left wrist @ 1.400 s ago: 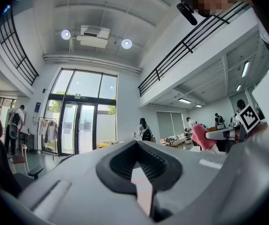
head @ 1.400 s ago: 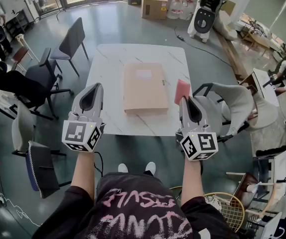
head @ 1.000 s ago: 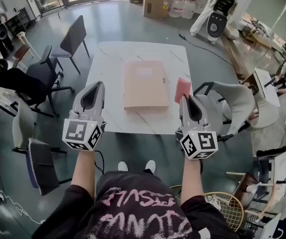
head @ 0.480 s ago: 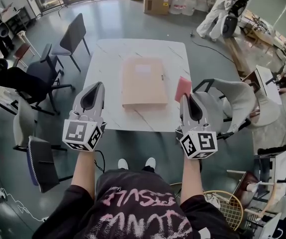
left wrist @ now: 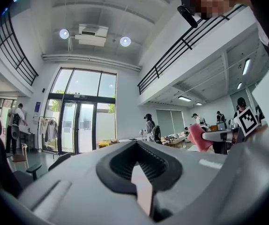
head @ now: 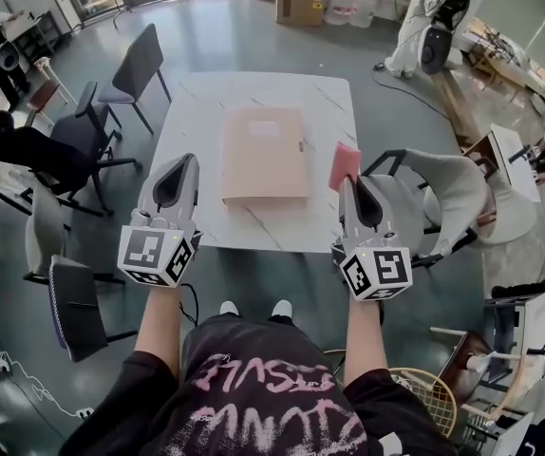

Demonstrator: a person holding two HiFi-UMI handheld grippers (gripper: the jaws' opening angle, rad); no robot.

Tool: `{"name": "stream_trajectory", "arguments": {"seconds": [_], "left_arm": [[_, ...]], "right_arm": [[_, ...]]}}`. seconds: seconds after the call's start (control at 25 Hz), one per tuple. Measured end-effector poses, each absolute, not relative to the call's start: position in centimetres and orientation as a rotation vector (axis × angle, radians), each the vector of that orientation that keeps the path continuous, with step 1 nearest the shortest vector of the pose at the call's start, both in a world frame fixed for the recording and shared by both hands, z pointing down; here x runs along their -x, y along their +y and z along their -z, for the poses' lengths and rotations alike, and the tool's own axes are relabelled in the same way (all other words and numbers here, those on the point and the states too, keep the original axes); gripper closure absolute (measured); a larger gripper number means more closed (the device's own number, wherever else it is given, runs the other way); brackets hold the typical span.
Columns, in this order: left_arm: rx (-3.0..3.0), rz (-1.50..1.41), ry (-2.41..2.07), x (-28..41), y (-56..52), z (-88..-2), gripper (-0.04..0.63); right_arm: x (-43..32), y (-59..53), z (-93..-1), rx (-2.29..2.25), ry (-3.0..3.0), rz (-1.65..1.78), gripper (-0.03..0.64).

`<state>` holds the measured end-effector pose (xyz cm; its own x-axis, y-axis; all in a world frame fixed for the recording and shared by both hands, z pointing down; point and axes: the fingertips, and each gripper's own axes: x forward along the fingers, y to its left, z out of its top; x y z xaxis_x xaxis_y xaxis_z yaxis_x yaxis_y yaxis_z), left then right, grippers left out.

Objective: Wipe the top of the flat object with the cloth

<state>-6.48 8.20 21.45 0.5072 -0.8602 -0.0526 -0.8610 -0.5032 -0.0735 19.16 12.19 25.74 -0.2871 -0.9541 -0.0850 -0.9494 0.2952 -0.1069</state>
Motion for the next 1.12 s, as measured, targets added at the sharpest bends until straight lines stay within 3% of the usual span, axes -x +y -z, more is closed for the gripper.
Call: {"name": "stream_trajectory", "arguments": {"seconds": [0.44,1.12], "left_arm": [[2.632,0.025,1.51,2.7,8.7,-21.8,0.593],[2.623,0.012,1.532,2.3,7.3,-22.0,0.593]], "right_arm": [[-21.9,11.8,-26.6,1.707,2.444,0.075,0.577],[-22.1,10.2,-27.2,1.639,2.473,0.124,0.578]]}}
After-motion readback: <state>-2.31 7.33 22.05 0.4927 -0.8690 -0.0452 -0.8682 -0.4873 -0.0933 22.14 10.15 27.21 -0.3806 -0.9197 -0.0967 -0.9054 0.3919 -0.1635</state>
